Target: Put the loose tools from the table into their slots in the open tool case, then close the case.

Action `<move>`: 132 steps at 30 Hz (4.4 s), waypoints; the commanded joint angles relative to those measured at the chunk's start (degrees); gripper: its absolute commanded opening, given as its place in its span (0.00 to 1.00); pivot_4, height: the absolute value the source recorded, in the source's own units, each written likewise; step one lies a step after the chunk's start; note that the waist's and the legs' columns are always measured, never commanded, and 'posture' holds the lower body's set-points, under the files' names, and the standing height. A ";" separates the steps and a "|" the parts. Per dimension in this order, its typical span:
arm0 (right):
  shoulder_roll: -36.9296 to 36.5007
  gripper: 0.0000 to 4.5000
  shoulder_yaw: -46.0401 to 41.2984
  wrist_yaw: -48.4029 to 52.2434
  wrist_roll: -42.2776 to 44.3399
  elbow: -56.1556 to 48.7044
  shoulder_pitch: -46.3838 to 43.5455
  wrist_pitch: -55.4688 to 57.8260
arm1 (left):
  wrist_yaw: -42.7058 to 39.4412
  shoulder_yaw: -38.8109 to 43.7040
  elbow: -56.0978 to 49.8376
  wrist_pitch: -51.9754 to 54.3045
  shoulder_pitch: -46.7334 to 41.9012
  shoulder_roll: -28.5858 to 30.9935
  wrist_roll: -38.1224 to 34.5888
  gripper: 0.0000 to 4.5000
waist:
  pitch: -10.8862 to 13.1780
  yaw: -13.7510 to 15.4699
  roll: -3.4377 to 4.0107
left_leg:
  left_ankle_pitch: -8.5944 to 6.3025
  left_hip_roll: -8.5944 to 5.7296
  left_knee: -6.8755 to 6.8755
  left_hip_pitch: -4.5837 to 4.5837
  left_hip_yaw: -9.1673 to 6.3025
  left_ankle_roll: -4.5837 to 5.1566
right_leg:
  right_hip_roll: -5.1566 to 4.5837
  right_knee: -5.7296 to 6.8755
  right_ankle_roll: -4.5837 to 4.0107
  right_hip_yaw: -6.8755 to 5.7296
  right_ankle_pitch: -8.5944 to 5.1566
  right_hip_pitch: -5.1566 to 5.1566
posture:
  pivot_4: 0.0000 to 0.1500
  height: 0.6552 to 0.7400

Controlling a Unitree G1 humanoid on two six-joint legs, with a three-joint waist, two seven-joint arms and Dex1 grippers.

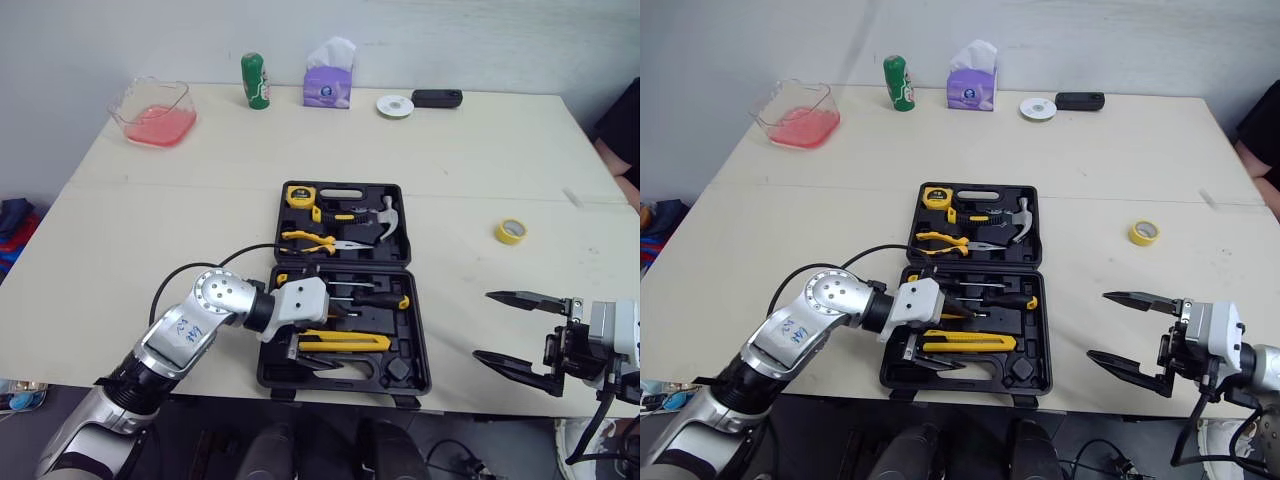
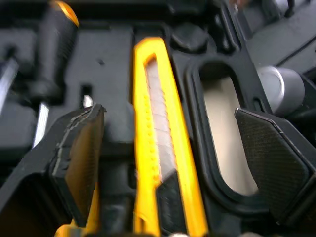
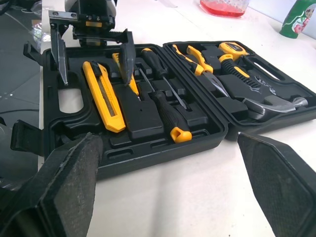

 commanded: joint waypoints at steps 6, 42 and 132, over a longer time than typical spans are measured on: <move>-0.21 1.00 -0.47 -0.24 0.05 -0.88 0.42 -0.94 | -5.73 9.62 2.24 -6.17 -0.51 -2.03 -9.81 0.78 | 0.00 -0.08 0.00 | 0.00 0.01 0.02 0.03 0.01 0.00 | 0.02 0.04 0.00 0.00 0.00 0.00 | 1.00 1.00; 0.38 1.00 1.05 -0.65 -0.63 -0.40 0.62 -1.24 | -1.62 -3.29 10.82 -9.09 7.00 -0.27 9.47 0.01 | -0.26 -0.07 0.22 | -0.01 0.00 0.02 0.13 0.02 0.02 | 0.00 0.09 0.00 0.02 0.00 0.09 | 1.00 1.00; -16.52 1.00 33.98 -8.27 -31.84 51.55 -62.73 19.59 | 15.35 36.75 -7.36 2.13 10.73 9.22 -26.35 1.00 | -0.15 -1.74 0.57 | -0.17 -0.09 -0.09 -0.38 0.20 0.15 | -0.53 -0.13 -0.01 -0.16 0.00 -0.47 | 1.00 1.00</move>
